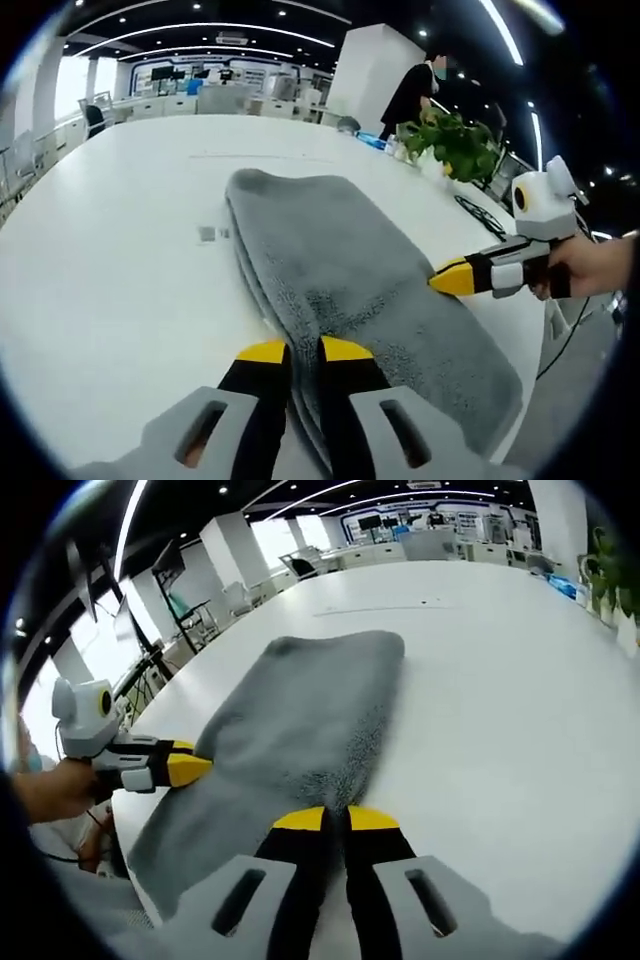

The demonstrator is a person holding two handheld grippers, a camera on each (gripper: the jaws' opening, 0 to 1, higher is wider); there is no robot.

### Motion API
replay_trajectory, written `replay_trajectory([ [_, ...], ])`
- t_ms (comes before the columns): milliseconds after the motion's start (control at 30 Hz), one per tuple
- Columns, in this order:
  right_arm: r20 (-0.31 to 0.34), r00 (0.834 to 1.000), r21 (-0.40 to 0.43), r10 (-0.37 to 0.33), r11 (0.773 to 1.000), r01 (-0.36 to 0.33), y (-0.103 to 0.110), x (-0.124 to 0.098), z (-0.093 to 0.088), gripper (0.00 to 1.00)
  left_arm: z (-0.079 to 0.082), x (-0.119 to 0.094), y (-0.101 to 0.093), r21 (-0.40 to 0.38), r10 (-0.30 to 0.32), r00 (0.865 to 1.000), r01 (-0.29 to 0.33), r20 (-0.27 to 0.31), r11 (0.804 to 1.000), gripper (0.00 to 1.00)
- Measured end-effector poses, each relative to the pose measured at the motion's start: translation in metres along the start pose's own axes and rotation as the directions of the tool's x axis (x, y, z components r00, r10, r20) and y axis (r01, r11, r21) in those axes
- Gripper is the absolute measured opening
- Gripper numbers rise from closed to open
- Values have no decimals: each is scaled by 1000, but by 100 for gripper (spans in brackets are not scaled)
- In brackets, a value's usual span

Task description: Fold the towel on the table until its edges align and the towel forms a compact rectangular stack.

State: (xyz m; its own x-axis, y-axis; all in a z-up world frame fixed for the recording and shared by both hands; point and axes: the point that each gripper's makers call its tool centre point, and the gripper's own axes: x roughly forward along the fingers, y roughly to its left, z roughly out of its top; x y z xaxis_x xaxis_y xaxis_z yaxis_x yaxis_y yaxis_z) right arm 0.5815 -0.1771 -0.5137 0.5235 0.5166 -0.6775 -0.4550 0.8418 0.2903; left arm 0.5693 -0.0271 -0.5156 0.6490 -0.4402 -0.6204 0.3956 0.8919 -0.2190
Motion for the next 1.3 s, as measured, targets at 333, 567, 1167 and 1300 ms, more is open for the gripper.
replay_trajectory([
  [333,6,999,22,-53,998,53,-36,-27,-13,3,1,14,-45,36,-72,997,73,-14,997,11],
  [567,7,997,35,-76,996,76,-50,-44,-24,3,-1,19,-72,99,-88,995,93,-47,991,11],
  [1167,2,996,13,-93,996,93,-64,-61,-33,4,-6,23,-95,158,-101,992,112,-78,981,11],
  [1300,1,997,-4,-78,997,78,-62,-63,-31,5,-5,21,-91,157,-101,993,108,-54,982,13],
])
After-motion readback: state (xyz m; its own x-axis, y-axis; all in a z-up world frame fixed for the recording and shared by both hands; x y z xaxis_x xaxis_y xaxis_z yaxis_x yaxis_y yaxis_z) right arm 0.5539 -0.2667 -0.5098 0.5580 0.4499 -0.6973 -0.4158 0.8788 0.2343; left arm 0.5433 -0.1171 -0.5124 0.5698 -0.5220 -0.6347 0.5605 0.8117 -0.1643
